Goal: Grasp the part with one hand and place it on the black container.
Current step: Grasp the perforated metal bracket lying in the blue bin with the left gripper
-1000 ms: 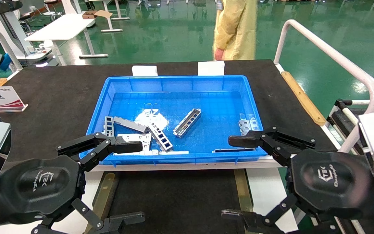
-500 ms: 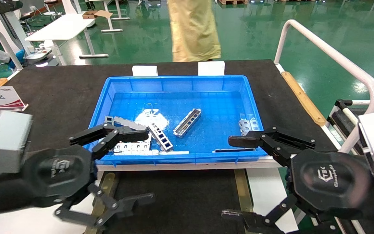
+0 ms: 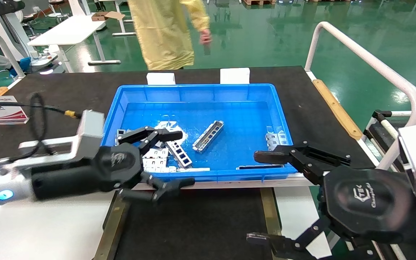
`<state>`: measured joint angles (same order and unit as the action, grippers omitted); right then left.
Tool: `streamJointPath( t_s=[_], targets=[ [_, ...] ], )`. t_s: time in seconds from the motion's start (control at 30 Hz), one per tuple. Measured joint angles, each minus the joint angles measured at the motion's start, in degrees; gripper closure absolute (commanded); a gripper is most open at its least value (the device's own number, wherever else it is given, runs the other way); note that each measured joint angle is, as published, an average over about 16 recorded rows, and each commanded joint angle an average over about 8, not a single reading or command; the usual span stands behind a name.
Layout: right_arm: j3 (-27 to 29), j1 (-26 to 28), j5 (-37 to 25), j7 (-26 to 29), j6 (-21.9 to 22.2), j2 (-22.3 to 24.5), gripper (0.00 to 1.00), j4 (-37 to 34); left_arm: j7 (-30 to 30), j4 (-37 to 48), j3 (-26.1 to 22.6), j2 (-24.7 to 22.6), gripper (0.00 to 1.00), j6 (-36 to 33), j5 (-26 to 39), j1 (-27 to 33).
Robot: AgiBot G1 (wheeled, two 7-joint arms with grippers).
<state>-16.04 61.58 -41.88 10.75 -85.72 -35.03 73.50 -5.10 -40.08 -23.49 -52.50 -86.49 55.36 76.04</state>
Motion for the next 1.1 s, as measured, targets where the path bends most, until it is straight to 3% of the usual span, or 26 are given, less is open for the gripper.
streamJointPath(
  t_s=[0.2, 0.5, 0.8, 1.1],
  targets=[
    [0.0, 0.0, 0.0, 0.0, 0.0, 0.0, 0.00, 0.0, -5.8, 13.3, -1.8, -5.3, 0.00, 4.7, 4.1, 5.1],
    [-0.1, 0.0, 0.0, 0.0, 0.0, 0.0, 0.00, 0.0, -13.5, 27.9, -3.2, -12.7, 0.00, 17.5, 8.5, 10.7],
    [-0.1, 0.0, 0.1, -0.1, 0.0, 0.0, 0.00, 0.0, -18.7, 35.2, -3.5, -19.0, 0.00, 27.9, 9.8, 13.2],
    [-0.1, 0.0, 0.1, -0.1, 0.1, 0.1, 0.00, 0.0, -21.4, 38.0, -3.4, -23.0, 0.00, 33.3, 9.8, 13.6]
  ],
)
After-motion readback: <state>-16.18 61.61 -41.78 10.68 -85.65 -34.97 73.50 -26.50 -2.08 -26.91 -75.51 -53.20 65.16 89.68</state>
